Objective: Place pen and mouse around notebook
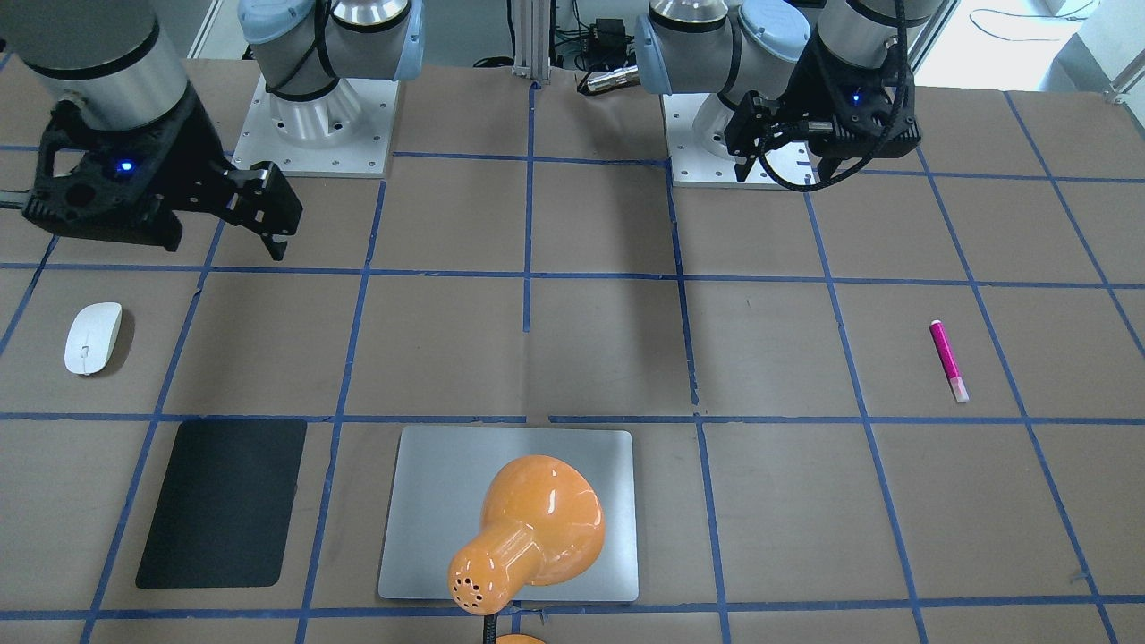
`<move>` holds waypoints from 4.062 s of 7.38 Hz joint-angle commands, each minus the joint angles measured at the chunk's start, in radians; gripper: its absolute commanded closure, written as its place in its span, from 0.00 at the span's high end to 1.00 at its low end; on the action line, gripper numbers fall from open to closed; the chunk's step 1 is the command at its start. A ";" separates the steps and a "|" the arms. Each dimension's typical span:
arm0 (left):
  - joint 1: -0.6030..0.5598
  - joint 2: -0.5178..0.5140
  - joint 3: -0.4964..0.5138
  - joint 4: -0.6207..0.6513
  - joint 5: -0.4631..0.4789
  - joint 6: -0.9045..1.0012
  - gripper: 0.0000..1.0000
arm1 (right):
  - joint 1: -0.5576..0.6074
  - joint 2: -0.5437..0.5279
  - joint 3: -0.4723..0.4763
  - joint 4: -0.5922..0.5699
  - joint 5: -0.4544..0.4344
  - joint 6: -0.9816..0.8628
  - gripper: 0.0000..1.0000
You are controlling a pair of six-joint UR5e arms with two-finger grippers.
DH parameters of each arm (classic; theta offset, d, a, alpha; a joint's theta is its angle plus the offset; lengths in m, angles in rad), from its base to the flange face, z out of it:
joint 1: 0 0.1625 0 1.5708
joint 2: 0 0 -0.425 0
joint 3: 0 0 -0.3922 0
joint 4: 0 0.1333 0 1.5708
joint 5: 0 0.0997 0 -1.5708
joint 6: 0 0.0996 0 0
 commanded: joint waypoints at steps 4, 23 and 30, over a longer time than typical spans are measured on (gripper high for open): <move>0.021 0.006 -0.005 0.002 0.009 0.016 1.00 | -0.426 0.064 0.135 -0.158 -0.013 -0.580 1.00; 0.692 -0.296 -0.349 0.745 0.021 0.628 1.00 | -0.620 0.193 0.657 -0.883 -0.028 -0.711 0.48; 0.695 -0.511 -0.340 0.947 0.001 0.628 0.77 | -0.182 0.447 0.196 -0.722 -0.014 -0.205 0.48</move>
